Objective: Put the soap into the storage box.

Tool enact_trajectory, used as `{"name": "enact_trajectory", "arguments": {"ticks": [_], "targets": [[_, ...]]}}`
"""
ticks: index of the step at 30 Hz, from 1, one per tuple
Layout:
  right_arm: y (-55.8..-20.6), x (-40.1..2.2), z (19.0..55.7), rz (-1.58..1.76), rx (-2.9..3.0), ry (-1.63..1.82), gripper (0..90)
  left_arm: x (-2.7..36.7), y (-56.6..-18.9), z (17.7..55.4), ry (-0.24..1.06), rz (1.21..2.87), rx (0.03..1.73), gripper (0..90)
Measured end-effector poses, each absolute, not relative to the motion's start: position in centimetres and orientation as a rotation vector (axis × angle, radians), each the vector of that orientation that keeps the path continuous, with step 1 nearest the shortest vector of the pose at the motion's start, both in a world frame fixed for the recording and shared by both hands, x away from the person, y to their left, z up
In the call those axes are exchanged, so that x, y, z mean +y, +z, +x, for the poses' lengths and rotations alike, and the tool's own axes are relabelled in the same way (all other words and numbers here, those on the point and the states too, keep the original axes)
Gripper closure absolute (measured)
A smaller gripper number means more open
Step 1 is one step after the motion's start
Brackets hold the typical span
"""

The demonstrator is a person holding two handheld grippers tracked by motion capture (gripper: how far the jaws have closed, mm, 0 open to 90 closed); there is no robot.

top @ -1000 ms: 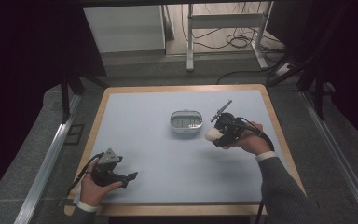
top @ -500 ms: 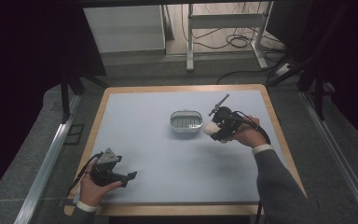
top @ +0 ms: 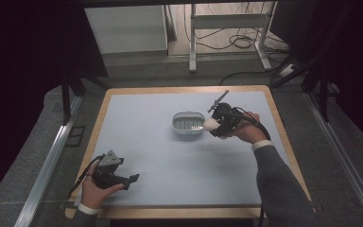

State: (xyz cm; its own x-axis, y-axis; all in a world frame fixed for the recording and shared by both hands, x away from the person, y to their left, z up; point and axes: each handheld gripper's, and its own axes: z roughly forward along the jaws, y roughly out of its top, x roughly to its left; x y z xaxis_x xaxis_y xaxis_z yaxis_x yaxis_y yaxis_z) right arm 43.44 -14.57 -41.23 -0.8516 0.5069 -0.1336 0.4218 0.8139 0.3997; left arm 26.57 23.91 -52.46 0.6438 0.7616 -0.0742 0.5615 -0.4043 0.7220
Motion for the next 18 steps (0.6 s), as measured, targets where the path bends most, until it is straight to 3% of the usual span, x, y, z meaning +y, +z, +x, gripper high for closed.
{"name": "enact_trajectory", "arguments": {"ticks": [18], "targets": [[-41.0, -12.2, 45.0, 0.635, 2.751, 0.540, 49.1, 23.8, -52.6, 26.6, 0.342, 2.125, 1.019, 9.7]]}}
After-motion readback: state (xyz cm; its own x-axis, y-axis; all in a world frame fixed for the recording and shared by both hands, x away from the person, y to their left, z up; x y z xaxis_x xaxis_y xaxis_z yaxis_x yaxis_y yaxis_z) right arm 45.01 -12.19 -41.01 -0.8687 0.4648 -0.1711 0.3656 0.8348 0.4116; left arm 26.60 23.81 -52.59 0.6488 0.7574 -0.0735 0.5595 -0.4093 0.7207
